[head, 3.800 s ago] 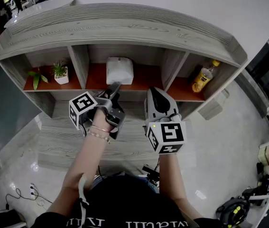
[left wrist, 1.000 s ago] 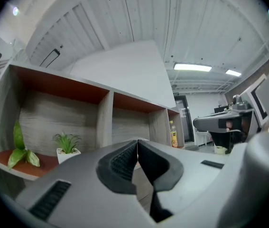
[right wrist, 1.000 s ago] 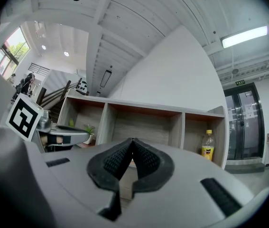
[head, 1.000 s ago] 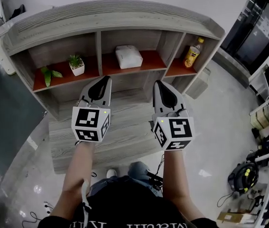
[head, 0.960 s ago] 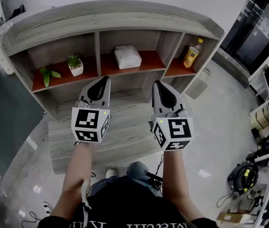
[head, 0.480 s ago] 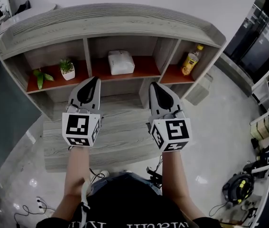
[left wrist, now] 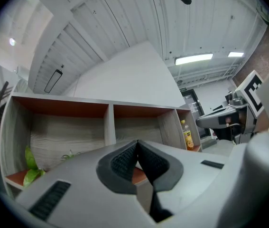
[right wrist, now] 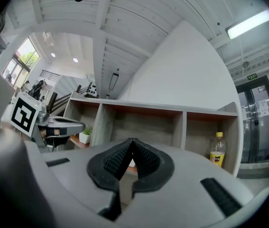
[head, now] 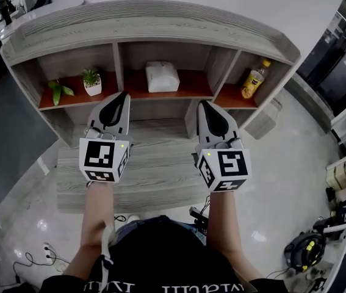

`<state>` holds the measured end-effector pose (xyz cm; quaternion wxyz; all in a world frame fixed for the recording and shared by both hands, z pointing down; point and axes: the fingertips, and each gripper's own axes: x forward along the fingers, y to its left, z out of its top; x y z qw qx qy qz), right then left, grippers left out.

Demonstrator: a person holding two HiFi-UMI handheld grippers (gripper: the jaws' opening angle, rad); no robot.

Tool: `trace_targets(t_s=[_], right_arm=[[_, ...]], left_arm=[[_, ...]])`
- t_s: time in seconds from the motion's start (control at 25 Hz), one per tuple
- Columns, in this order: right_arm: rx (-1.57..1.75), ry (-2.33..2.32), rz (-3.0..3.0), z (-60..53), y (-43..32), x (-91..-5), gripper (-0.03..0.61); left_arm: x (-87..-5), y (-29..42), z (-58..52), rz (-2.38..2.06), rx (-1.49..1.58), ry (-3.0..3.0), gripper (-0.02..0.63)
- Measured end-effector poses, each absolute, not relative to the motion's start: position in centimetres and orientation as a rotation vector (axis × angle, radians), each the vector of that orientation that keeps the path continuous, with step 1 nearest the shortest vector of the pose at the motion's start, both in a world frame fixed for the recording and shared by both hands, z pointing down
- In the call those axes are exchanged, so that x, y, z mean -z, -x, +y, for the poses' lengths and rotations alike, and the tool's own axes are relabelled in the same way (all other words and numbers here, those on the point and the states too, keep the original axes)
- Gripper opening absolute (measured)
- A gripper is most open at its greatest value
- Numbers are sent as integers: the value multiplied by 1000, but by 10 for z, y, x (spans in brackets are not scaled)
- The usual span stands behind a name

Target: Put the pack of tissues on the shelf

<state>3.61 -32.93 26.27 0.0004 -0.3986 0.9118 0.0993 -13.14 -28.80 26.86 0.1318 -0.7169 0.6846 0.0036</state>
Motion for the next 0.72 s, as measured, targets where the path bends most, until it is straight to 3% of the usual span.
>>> trace_targets(t_s=[0.72], right_arm=[[-337, 1287, 2811, -323, -35, -257, 15]], left_arm=[[-253, 125, -286, 1897, 21, 2051, 12]])
